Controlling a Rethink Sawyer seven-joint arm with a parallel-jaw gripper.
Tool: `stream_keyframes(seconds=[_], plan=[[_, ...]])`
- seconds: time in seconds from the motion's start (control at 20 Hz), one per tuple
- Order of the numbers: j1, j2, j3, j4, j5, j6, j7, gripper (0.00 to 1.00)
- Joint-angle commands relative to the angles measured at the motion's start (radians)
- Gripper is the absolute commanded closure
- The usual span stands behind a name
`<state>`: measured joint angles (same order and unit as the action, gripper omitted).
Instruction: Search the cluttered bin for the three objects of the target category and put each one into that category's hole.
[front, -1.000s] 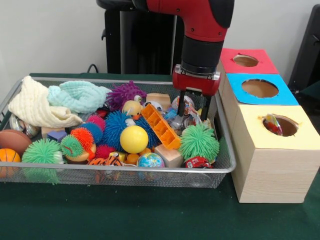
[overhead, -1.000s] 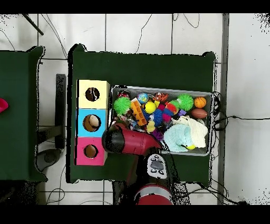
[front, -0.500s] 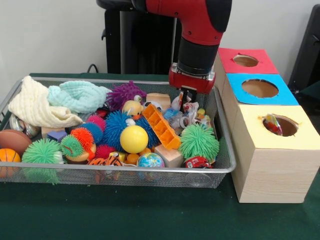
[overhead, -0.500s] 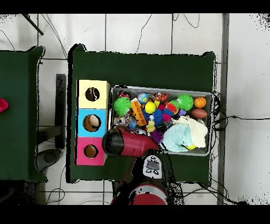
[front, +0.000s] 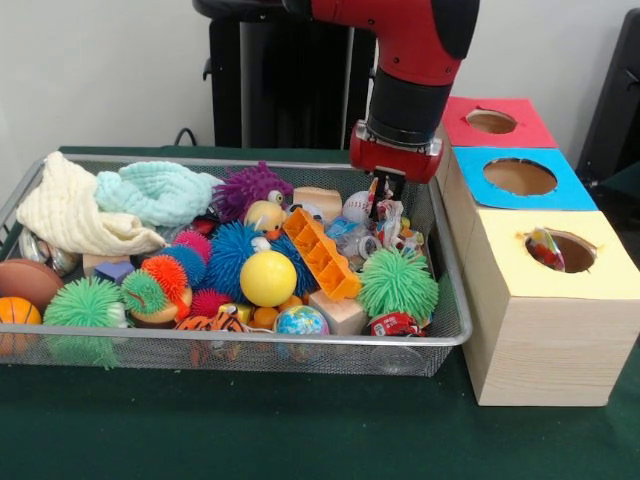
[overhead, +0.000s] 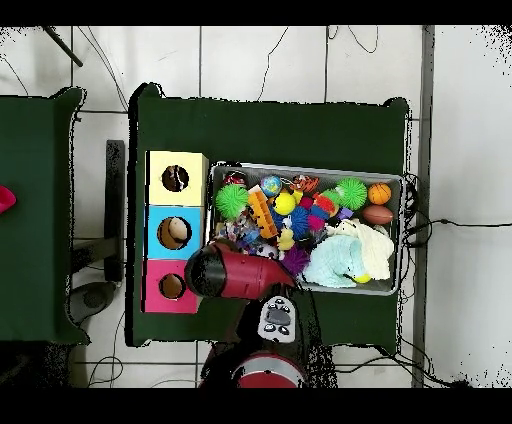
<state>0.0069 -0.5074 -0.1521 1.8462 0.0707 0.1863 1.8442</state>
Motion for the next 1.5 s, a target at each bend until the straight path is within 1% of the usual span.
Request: stream_keyframes(seconds=[0.05,0.15,0.3,0.4,0.55,0.65,0.8,1.2,1.35,1.5], plan=[[-0.144,-0.177,0.145,0.1,0.02,0.091,0.101,1.0],[-0.154,-0.234,0.153,0.101,0.028,0.163,0.084,1.0],[-0.171,-0.264,0.164,0.09,0.031,0.228,0.071,1.0],[-0.177,-0.282,0.171,0.088,0.033,0.253,0.073,1.0],[-0.176,-0.297,0.175,0.074,0.033,0.265,0.08,1.0],[-0.169,-0.3,0.169,0.041,0.036,0.293,0.088,1.0],[-0.158,-0.305,0.165,0.024,0.045,0.302,0.108,1.0],[-0.044,-0.359,0.087,0.001,0.064,0.379,0.208,1.0],[-0.002,-0.364,0.059,-0.029,0.07,0.407,0.237,1.0],[0.022,-0.356,0.041,-0.068,0.077,0.443,0.25,1.0]])
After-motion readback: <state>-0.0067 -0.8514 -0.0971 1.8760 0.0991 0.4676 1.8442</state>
